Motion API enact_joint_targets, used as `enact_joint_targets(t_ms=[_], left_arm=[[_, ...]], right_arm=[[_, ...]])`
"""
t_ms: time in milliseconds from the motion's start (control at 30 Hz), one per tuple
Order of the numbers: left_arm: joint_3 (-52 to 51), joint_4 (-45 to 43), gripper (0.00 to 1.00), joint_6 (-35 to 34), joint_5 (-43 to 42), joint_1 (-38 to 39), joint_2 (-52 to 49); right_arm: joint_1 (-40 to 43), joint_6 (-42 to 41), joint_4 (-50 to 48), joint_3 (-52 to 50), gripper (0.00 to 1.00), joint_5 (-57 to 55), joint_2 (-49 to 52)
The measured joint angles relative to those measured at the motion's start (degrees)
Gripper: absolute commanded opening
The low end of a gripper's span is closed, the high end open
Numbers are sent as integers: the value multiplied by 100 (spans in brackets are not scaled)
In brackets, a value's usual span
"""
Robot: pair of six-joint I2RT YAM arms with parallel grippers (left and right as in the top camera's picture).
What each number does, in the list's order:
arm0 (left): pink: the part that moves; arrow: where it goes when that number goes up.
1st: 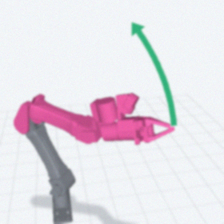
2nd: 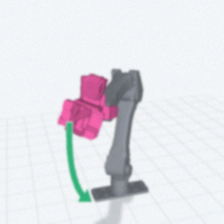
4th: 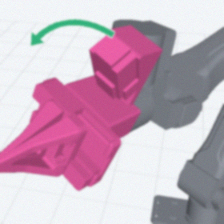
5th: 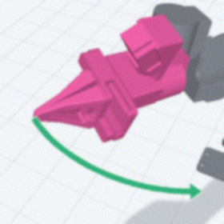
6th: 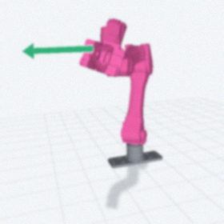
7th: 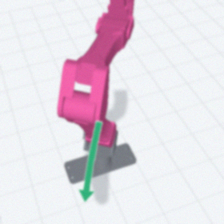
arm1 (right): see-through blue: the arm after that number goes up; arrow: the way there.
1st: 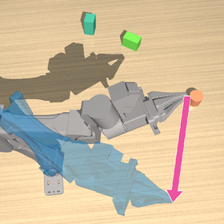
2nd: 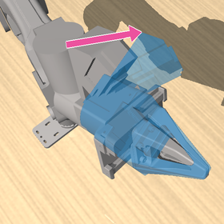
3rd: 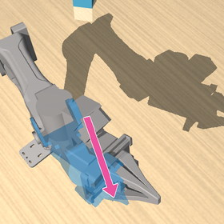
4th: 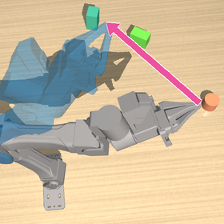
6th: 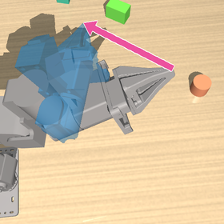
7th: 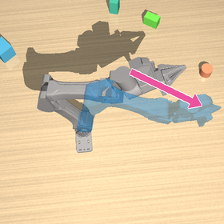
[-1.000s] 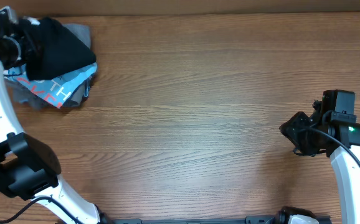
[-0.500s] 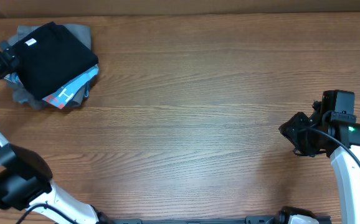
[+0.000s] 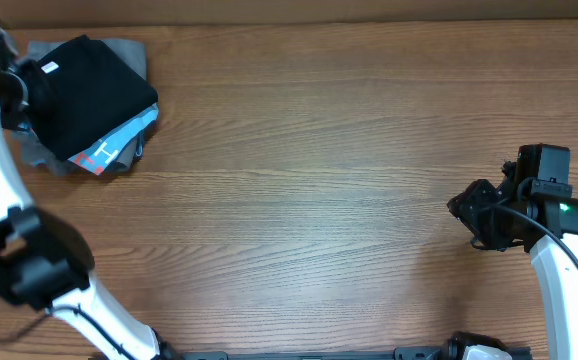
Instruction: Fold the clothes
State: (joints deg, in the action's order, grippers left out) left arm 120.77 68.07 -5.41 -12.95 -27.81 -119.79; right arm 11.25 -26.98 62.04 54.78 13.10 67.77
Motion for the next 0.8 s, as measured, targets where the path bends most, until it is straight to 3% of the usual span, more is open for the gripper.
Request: enact_joint_targets(t_ms=[167, 400, 633, 700, 733, 800], left_arm=[[-50, 149, 11, -48, -96, -2, -815], [297, 398, 44, 101, -247, 0, -367], [852, 981, 67, 308, -334, 166, 1845], [914, 1300, 81, 428, -330, 420, 2463], [938, 1473, 100, 494, -310, 621, 2761], [973, 1792, 100, 597, -214, 1064, 3217]], right_arm=[[2, 7, 9, 0, 46, 0, 0], [2, 229, -155, 7, 47, 85, -7], [2, 903, -546, 507, 52, 844, -518], [2, 1121, -597, 769, 53, 1130, -761], [0, 1217, -614, 907, 54, 1290, -892], [2, 1344, -664, 1106, 59, 1569, -1110]])
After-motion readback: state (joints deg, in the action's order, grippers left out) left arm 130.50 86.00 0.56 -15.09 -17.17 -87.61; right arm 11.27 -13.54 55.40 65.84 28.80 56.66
